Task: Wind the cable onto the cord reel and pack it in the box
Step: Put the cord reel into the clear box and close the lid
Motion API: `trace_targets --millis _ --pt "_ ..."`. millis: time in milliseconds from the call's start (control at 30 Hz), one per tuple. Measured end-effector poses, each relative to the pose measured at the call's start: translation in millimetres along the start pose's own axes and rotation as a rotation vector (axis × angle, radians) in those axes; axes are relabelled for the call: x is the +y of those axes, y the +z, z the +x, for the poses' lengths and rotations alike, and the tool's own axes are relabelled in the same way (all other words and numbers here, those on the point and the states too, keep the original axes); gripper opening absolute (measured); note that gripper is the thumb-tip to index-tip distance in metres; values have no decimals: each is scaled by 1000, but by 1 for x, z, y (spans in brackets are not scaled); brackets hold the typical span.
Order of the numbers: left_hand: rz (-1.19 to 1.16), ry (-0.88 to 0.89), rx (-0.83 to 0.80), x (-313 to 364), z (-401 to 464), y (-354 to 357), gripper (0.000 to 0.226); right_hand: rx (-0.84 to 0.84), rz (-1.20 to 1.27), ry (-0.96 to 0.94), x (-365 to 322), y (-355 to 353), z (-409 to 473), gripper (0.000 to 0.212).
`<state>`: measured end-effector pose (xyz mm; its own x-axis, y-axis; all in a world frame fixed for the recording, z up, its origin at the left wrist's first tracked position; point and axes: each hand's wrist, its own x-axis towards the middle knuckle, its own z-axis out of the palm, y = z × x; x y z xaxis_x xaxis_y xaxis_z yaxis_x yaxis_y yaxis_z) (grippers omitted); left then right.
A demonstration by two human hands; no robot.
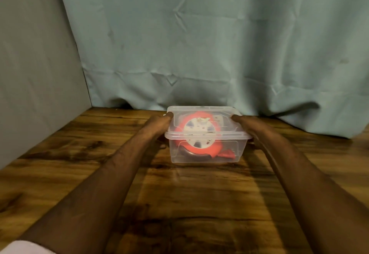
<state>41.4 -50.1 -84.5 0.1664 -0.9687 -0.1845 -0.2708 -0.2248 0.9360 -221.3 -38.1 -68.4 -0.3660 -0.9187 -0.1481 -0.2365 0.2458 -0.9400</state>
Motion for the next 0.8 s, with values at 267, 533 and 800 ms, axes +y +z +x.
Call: trace_targets --millis 267,533,800 --pt "34 21 -3 8 -6 0 40 372 -770 -205 -14 -4 -17 57" --pt "258 184 239 14 4 2 46 548 -1045 -346 -17 10 -26 30" --pt "616 350 340 26 0 9 30 583 -1135 -428 -16 16 -32 16"
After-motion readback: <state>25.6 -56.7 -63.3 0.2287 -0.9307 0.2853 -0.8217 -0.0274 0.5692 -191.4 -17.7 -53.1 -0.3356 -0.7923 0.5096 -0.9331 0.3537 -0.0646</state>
